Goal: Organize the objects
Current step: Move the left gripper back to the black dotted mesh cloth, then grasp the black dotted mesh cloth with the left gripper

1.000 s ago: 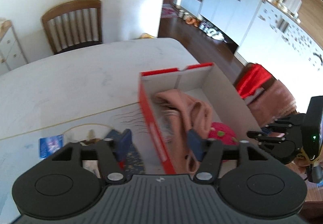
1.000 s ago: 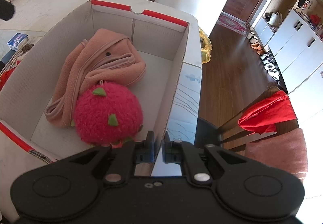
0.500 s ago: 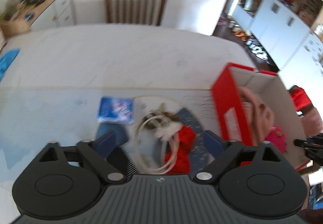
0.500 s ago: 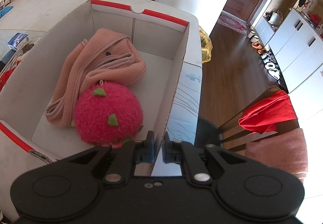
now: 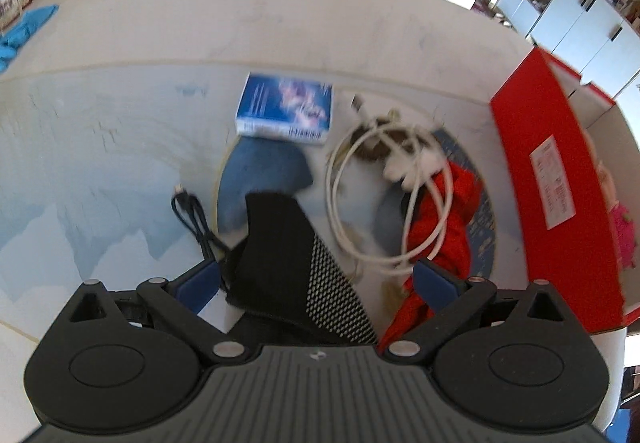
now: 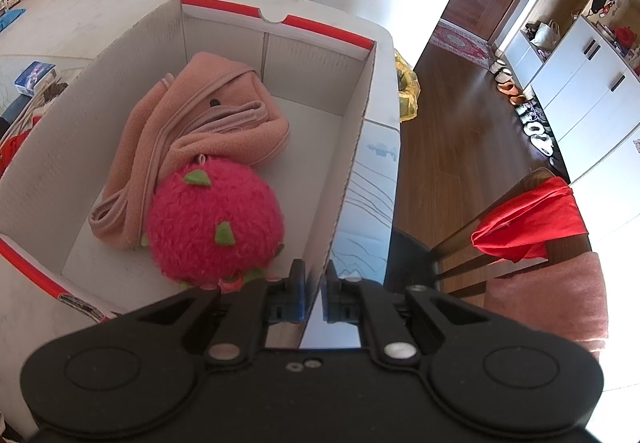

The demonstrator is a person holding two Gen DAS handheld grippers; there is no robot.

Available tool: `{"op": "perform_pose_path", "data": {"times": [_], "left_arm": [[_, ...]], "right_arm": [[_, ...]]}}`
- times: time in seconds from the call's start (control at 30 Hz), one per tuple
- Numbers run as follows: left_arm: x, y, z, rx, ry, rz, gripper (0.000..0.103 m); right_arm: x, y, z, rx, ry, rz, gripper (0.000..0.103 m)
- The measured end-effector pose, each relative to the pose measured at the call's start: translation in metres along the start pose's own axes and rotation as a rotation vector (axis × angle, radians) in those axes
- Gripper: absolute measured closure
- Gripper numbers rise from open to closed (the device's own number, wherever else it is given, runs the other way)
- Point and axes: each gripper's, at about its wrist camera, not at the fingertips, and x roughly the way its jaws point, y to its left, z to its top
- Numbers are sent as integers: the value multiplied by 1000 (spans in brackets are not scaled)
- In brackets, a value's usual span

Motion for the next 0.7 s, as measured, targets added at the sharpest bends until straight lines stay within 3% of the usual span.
{"op": "perform_pose_path", "data": {"times": [0.2,0.37,0.57,0.7], "left_arm": [[16,6,-8,-39,18,4,0],[31,4,-10,-1,35,65,0],[34,12,-15,-15,25,89,1],[29,12,-16,1,13,98,16]], "right_arm": [[-1,0,0,1,2,-2,96],[-1,0,0,1,2,-3,96],[-1,0,0,1,2,-4,96],[-1,0,0,2,2,-4,96]]}}
